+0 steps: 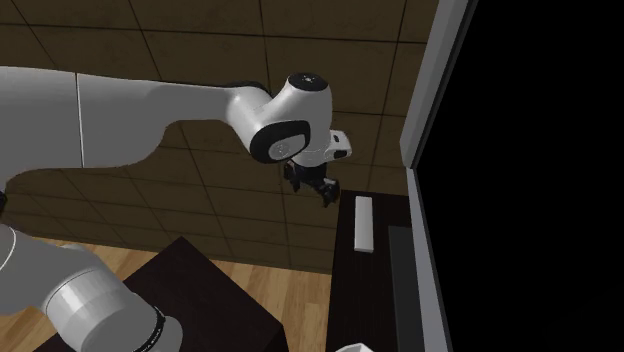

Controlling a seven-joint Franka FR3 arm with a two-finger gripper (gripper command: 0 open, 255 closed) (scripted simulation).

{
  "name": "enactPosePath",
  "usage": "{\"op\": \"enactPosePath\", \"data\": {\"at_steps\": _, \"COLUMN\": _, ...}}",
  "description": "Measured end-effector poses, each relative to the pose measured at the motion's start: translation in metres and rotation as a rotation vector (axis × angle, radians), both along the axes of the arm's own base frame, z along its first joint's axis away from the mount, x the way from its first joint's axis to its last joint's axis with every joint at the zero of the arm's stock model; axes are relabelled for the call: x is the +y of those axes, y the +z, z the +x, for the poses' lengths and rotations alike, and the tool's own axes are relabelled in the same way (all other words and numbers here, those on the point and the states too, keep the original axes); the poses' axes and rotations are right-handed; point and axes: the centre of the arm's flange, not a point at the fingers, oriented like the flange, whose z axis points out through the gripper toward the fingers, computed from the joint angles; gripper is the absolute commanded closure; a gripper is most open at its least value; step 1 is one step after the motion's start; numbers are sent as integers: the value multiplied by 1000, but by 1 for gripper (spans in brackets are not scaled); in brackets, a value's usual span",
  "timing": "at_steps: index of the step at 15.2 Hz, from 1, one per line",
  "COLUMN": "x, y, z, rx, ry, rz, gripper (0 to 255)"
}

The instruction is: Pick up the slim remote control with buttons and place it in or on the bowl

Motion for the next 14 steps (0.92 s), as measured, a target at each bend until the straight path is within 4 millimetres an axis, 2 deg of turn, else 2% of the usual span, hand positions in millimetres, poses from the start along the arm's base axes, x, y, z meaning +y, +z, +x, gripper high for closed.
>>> {"op": "enactPosePath", "data": {"at_steps": 14, "x": -82, "y": -118, "z": 119, "rx": 58, "ry": 202, "rz": -61, "gripper": 0}}
